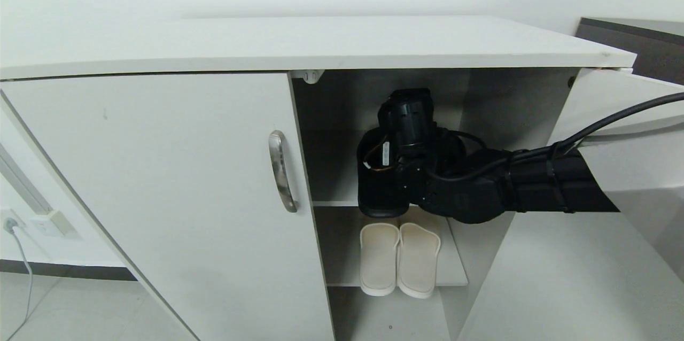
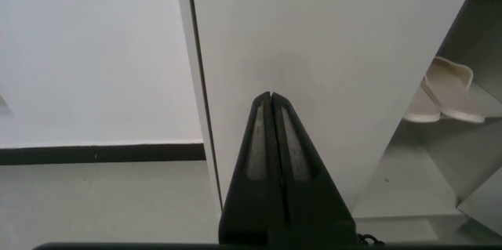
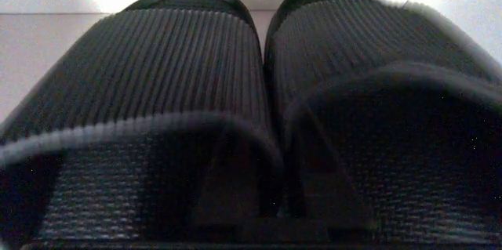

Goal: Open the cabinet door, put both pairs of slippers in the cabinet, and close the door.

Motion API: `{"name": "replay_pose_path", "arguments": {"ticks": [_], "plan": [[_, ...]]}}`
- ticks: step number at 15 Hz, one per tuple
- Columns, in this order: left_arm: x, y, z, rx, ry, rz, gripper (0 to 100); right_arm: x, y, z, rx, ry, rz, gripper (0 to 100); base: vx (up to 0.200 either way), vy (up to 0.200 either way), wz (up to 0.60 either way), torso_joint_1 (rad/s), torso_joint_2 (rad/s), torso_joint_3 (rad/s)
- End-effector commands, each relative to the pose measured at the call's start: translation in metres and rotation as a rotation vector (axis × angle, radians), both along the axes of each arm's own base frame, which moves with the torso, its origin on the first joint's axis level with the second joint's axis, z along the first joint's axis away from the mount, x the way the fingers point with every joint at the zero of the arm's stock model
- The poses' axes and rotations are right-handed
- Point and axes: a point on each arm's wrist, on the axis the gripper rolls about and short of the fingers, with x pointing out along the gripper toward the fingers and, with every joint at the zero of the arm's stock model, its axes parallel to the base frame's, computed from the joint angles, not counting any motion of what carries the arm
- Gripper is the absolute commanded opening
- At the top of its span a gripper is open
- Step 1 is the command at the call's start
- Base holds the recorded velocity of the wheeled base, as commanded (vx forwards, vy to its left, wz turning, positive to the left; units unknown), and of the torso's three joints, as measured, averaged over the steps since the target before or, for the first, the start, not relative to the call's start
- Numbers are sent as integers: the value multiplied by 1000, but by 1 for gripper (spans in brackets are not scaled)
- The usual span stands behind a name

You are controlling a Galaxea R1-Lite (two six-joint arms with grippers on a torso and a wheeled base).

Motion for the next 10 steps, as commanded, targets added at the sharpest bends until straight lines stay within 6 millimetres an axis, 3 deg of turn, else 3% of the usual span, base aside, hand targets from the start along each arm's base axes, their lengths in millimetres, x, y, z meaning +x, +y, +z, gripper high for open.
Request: {"name": "replay_pose_path", "arguments": {"ticks": [1, 6, 10], "plan": [[0, 0, 0, 0, 1, 1, 0, -2, -1, 1, -1, 1, 2, 100, 0, 0, 0, 0, 0, 0], [0, 0, 0, 0, 1, 1, 0, -25, -7, 12, -4, 3, 27, 100, 0, 0, 0, 0, 0, 0], [0, 0, 0, 0, 1, 1, 0, -67, -12, 21, -6, 6, 89, 100, 0, 0, 0, 0, 0, 0]]}}
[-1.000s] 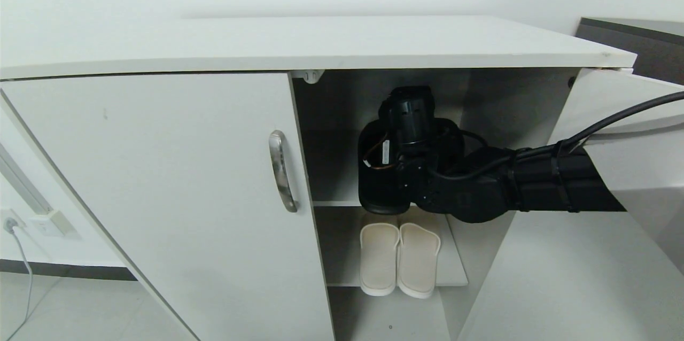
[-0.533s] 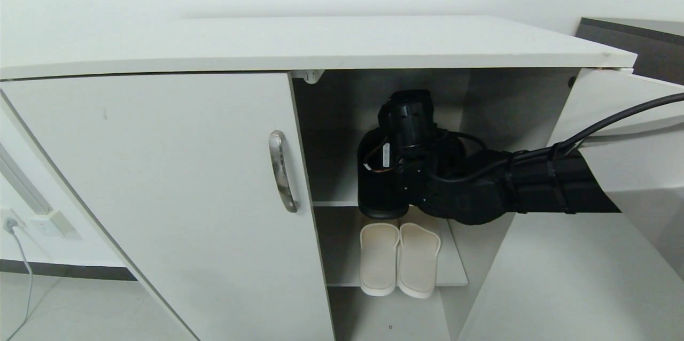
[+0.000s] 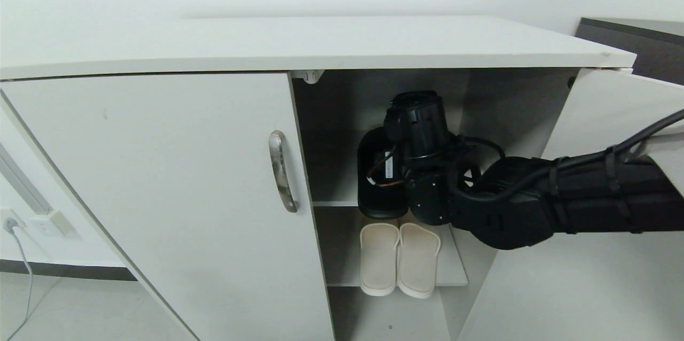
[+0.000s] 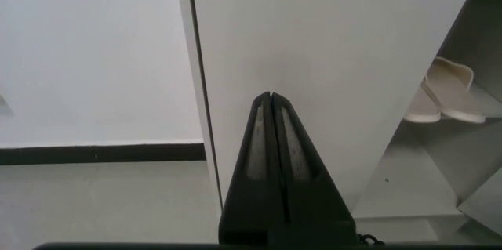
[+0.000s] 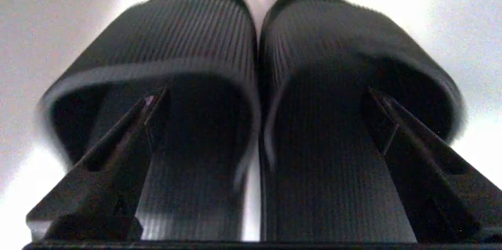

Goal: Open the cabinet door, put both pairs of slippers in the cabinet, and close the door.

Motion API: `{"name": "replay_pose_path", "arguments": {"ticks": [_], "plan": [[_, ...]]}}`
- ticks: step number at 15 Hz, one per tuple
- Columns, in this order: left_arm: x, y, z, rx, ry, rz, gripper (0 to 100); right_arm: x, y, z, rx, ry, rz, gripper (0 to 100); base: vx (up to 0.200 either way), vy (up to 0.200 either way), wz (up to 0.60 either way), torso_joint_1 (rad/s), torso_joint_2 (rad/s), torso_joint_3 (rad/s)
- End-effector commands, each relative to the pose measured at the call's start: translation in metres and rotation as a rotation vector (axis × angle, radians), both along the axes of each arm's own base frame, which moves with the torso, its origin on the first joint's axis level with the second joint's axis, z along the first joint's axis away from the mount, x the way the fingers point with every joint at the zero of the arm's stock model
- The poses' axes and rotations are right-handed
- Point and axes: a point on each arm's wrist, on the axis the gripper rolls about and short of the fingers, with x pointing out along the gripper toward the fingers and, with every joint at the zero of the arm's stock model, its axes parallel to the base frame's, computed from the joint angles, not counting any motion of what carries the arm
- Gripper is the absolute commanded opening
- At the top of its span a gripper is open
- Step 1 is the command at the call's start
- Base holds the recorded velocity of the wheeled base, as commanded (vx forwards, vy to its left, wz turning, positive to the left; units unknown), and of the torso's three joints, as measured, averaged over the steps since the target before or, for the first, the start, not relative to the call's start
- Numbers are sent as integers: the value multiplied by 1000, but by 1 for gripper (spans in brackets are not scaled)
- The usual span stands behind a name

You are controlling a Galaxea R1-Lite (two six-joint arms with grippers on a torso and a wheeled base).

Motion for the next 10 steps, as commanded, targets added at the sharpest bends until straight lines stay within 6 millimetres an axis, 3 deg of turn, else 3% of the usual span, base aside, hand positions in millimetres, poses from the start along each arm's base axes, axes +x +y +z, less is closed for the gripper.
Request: {"name": "replay_pose_path", "arguments": {"ticks": [1, 7, 8, 10], "plan": [[0, 0, 0, 0, 1, 1, 0, -29, -8, 14, 16, -14, 43, 100, 0, 0, 0, 0, 0, 0], [0, 0, 0, 0, 1, 0, 0, -88, -29, 17, 32, -6, 191, 100, 0, 0, 0, 0, 0, 0], [0, 0, 0, 0, 1, 0, 0, -99, -33, 15, 40, -10, 218, 0, 0, 0, 0, 0, 0, 0], [0, 0, 0, 0, 1, 0, 0, -115, -40, 7, 46, -7, 266, 0, 0, 0, 0, 0, 0, 0]]}}
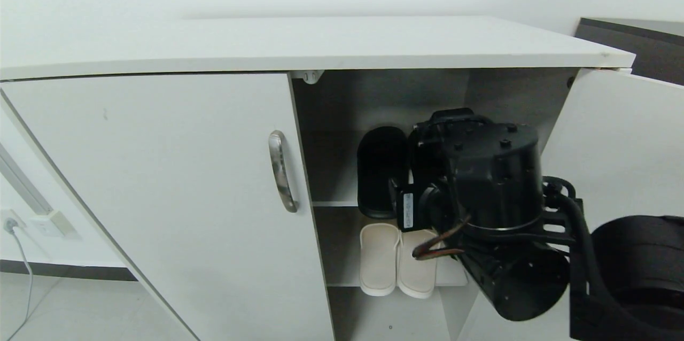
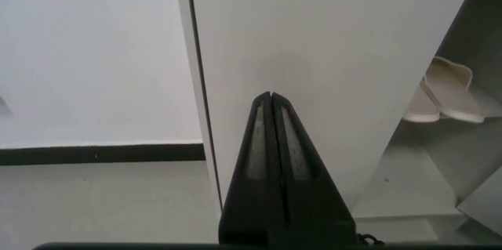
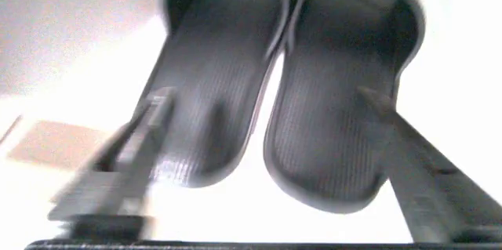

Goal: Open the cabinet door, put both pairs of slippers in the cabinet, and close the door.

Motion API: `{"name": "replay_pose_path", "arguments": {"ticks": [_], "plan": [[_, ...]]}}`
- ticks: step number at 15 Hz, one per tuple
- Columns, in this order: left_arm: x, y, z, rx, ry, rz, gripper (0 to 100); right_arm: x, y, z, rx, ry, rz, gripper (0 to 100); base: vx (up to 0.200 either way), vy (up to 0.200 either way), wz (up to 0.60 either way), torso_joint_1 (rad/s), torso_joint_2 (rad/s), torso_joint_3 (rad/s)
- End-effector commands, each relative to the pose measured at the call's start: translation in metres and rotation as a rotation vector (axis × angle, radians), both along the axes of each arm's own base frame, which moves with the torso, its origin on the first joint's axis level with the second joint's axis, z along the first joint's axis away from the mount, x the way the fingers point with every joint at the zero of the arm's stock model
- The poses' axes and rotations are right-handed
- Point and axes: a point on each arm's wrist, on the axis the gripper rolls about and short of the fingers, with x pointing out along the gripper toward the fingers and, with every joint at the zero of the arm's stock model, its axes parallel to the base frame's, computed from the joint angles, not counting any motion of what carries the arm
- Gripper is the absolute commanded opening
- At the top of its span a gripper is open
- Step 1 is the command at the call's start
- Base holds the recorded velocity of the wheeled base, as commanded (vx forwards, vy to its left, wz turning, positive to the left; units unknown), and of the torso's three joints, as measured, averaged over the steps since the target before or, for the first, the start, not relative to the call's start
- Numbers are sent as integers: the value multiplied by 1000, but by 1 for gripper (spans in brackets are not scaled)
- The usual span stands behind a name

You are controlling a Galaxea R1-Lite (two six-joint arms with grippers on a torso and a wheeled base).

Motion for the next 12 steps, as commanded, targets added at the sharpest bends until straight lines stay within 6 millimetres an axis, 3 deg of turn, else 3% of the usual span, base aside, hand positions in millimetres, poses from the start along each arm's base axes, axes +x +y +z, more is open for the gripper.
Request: {"name": "replay_pose_path", "arguments": {"ticks": [1, 12], "plan": [[0, 0, 0, 0, 1, 1, 0, -20, -14, -2, 25, -7, 59, 0, 0, 0, 0, 0, 0, 0], [0, 0, 0, 1, 1, 4, 0, -18, -6, -17, 1, 11, 86, 0, 0, 0, 0, 0, 0, 0]]}}
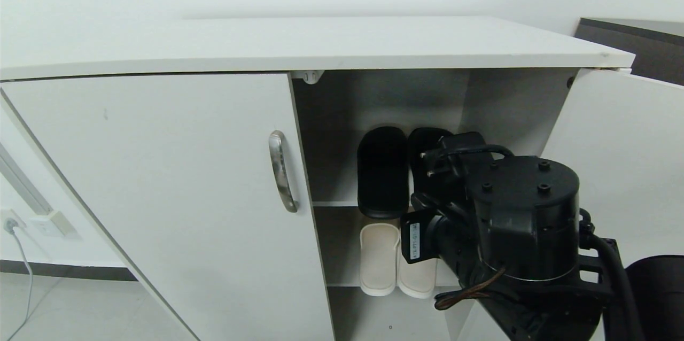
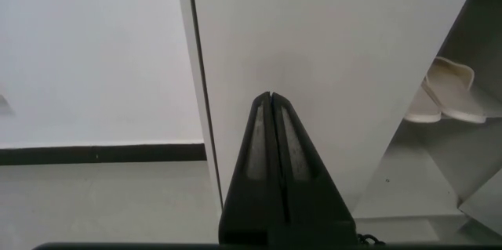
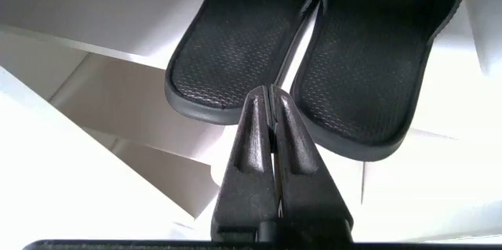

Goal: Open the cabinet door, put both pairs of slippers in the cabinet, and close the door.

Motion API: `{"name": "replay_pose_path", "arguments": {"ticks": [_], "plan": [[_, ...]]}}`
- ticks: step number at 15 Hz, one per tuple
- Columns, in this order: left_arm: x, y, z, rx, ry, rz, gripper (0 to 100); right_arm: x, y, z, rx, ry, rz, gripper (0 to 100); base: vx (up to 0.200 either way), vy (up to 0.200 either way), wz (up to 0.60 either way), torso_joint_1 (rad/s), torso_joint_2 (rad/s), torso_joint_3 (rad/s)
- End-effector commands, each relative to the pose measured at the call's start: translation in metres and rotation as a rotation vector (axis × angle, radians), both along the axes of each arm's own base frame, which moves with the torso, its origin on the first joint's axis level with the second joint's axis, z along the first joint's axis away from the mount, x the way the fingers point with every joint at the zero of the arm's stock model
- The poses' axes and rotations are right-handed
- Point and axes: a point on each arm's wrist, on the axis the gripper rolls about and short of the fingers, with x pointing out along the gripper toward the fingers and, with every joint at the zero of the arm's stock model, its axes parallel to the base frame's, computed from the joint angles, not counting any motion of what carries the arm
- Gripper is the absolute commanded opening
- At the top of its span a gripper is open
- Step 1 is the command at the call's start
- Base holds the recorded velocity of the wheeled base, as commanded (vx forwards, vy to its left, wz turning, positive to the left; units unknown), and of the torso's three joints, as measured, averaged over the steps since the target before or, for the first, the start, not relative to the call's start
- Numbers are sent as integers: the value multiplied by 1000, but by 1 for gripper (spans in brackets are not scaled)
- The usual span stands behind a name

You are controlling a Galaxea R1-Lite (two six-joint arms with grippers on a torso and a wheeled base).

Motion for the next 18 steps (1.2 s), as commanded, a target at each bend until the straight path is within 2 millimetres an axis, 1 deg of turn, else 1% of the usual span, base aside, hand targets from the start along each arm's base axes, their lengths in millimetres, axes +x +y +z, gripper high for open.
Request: {"name": "replay_pose_path", "arguments": {"ticks": [1, 5, 15, 18], "plan": [[0, 0, 0, 0, 1, 0, 0, 1, 3, -4, -10, 6, -1, 0, 0, 0, 0, 0, 0, 0], [0, 0, 0, 0, 1, -1, 0, 2, 3, -6, -17, 10, -1, 0, 0, 0, 0, 0, 0, 0], [0, 0, 0, 0, 1, -3, 0, 2, 0, -6, -18, 9, -11, 0, -200, 0, 0, 2, 3, 1], [0, 0, 0, 0, 1, -3, 0, 8, -4, -6, -20, 9, -34, 0, -200, 0, 0, -1, 2, 2]]}}
